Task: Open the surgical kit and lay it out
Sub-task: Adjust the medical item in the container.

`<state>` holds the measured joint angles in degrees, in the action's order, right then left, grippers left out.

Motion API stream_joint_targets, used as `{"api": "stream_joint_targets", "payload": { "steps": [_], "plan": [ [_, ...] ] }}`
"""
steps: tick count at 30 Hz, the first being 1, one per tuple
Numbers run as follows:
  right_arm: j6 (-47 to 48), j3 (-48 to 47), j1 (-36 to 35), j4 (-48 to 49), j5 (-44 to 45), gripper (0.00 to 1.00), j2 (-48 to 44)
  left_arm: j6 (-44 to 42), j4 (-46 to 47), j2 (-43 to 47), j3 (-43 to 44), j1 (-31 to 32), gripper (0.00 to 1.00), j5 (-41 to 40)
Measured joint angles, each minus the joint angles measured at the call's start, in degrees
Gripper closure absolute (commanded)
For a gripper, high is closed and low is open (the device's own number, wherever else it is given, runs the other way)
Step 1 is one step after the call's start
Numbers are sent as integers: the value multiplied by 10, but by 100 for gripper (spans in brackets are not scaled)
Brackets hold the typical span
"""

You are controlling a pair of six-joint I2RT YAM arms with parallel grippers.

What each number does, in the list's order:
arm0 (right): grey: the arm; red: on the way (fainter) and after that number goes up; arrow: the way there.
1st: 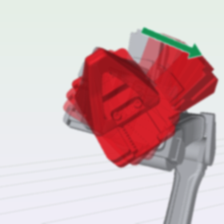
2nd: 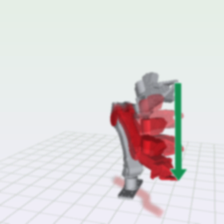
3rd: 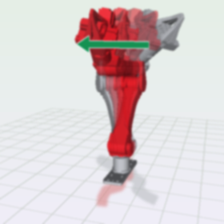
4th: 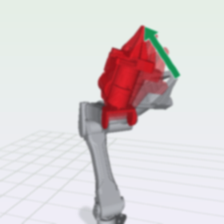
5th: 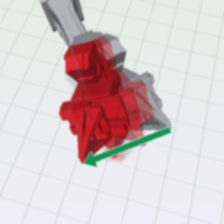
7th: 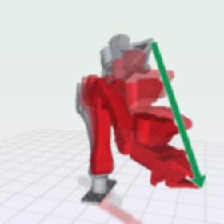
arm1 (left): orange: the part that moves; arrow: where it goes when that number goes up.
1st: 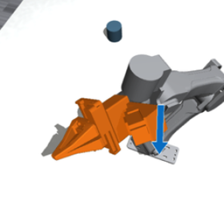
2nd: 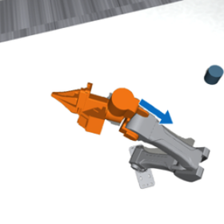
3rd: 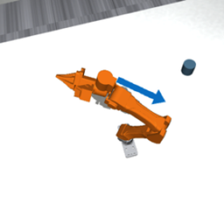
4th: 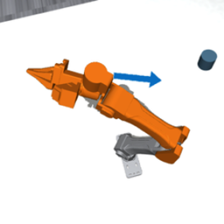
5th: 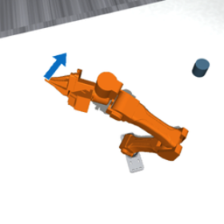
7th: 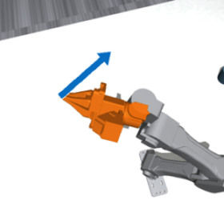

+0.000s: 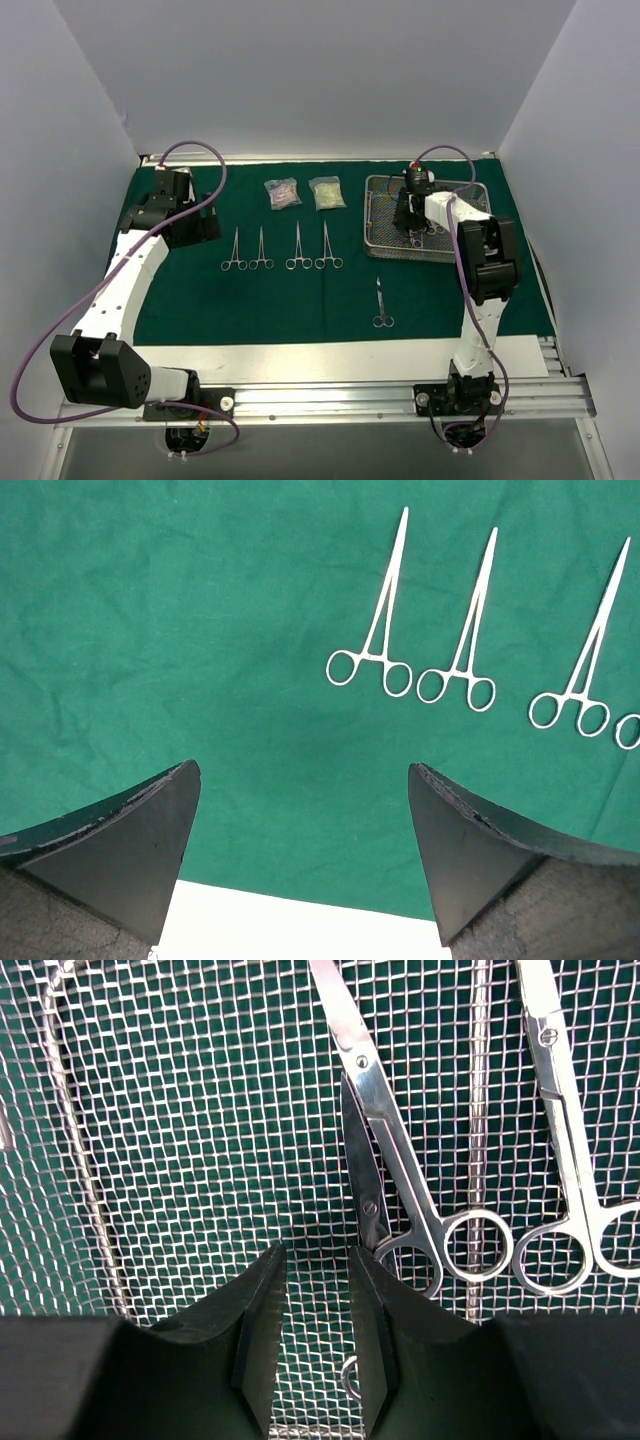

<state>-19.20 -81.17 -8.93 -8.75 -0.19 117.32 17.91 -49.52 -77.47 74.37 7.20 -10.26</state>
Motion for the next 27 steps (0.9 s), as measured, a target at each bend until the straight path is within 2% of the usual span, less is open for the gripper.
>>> {"api": "stream_joint_targets", "payload": {
  "steps": [20, 27],
  "plan": [
    [56, 2, 21, -52, 43, 71, -9, 1, 0, 6, -17, 0, 6, 3],
    [75, 5, 22, -55, 59, 66, -22, 1, 0, 13, -20, 0, 6, 5]
  ]
}}
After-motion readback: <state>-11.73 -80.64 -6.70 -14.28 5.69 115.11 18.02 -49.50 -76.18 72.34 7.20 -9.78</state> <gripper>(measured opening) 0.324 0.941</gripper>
